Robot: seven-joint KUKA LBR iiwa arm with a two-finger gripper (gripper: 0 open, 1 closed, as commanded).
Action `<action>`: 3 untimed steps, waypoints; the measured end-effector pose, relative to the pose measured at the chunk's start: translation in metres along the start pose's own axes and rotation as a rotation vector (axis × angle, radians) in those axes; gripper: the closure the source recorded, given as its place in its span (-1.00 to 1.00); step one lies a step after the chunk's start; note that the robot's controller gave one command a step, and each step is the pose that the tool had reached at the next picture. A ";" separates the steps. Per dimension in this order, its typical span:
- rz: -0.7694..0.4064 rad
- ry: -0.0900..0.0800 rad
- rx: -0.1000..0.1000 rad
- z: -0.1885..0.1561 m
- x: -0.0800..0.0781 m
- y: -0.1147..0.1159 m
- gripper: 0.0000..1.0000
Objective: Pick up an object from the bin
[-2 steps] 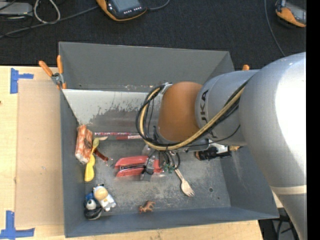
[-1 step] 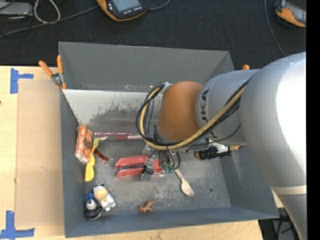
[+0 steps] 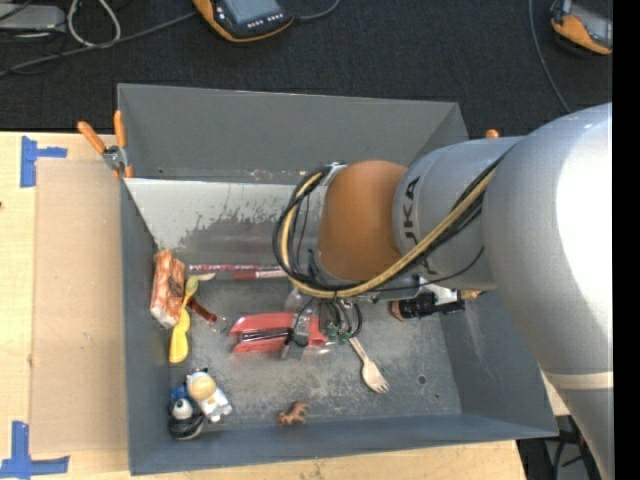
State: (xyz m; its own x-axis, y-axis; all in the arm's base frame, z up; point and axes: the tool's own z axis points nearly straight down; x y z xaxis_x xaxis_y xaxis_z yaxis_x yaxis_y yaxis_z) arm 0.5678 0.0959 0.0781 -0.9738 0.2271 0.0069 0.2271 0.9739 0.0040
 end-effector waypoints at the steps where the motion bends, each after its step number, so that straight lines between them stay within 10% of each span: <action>1: 0.001 0.002 0.001 -0.008 0.001 -0.001 1.00; 3: -0.002 0.006 0.002 -0.077 0.002 -0.001 1.00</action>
Offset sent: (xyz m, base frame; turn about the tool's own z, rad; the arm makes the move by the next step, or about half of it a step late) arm -0.0010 -0.0006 0.1022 0.0005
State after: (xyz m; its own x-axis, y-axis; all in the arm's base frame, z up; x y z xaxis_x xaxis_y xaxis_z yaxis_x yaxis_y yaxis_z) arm 0.5658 0.0953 0.1548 -0.9743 0.2248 0.0127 0.2248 0.9744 0.0019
